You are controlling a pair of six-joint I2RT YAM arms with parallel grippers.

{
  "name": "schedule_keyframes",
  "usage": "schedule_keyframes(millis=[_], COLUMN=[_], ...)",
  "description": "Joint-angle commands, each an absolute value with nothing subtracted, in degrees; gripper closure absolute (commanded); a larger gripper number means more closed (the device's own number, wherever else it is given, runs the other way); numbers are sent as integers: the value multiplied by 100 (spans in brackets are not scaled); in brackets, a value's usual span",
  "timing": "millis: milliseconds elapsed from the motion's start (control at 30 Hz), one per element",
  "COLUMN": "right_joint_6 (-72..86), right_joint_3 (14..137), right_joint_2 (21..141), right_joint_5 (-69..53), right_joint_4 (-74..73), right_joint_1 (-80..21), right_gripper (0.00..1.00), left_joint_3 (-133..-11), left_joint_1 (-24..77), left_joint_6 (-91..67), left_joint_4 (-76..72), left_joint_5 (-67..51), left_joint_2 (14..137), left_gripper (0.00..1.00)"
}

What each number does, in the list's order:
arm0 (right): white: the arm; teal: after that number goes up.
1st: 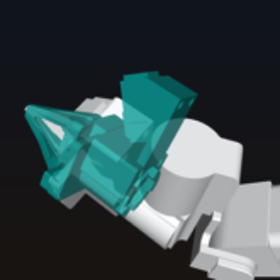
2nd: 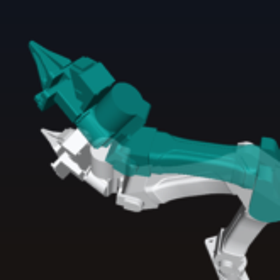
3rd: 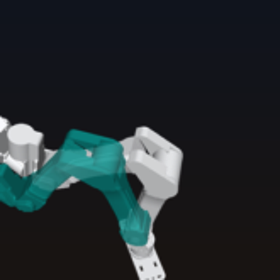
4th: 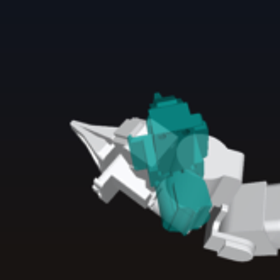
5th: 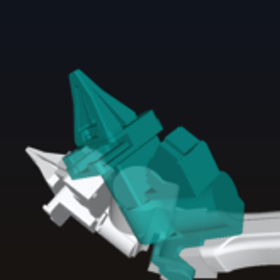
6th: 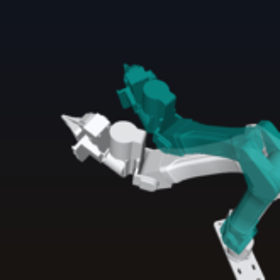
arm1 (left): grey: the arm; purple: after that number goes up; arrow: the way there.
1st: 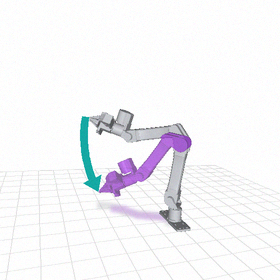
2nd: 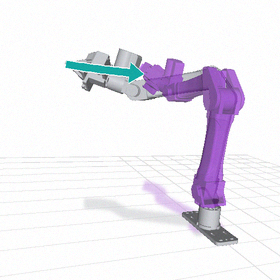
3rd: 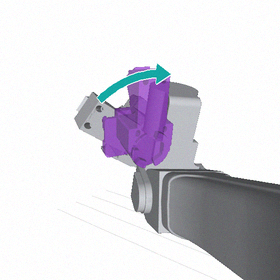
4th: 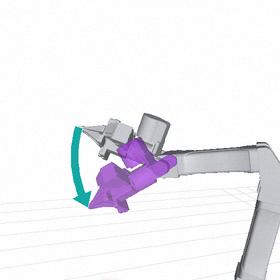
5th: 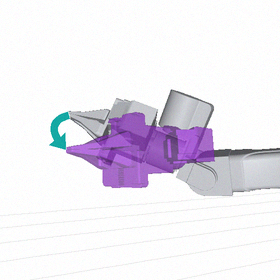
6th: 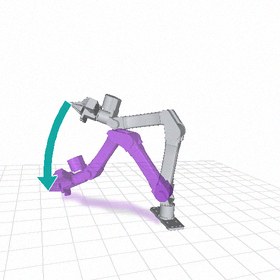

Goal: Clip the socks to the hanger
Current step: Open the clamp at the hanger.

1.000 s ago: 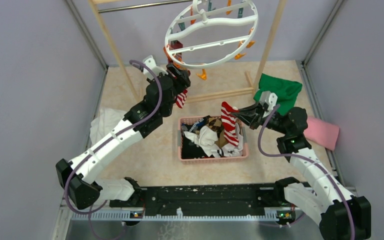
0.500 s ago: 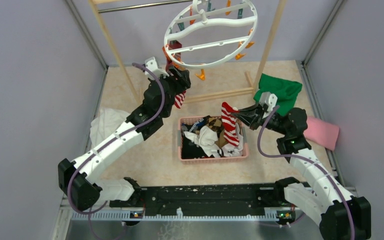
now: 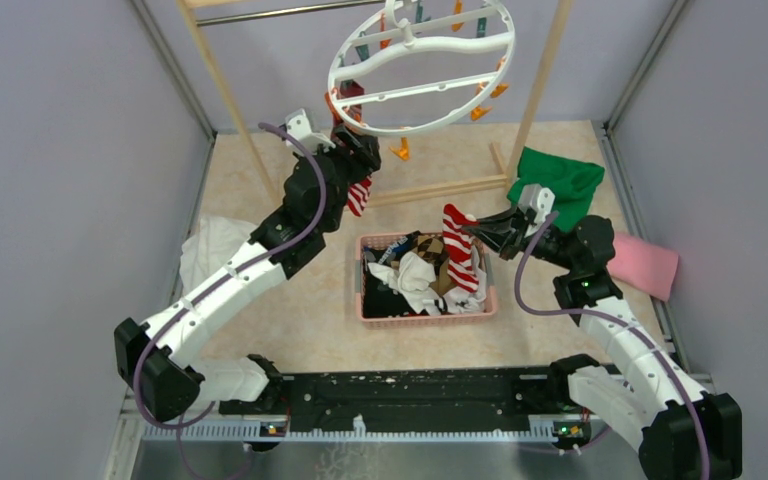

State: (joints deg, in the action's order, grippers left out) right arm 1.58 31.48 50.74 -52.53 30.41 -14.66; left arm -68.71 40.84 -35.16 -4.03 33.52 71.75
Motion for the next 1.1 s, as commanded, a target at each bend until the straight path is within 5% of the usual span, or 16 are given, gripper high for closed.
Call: schedule_keyframes(millis=[0, 367, 900, 1067], right_joint_6=[105, 97, 112, -188], right_joint_3=[3140, 3120, 3128, 3223], right_joint_2=[4966, 4966, 5007, 5096], right_joint_5=[-5229, -5229, -5413, -5332], right_joint_4=[3192, 3191, 3257, 3200], right_joint_1=[-1532, -1528, -1565, -1812], right_gripper=[100, 100, 100, 100], left_joint_3=[-7177, -7231, -7437, -7472], left_joint_1=[4065, 4062, 4061, 4066], left_joint_6=[-3606, -3602, -3747, -3851], left_joint_4=[-589, -666, -431, -295], left_joint_5=[3436, 3533, 3360, 3339], left_joint_2=[7183, 7307, 7295, 7284], left_gripper=[31, 37, 76, 80])
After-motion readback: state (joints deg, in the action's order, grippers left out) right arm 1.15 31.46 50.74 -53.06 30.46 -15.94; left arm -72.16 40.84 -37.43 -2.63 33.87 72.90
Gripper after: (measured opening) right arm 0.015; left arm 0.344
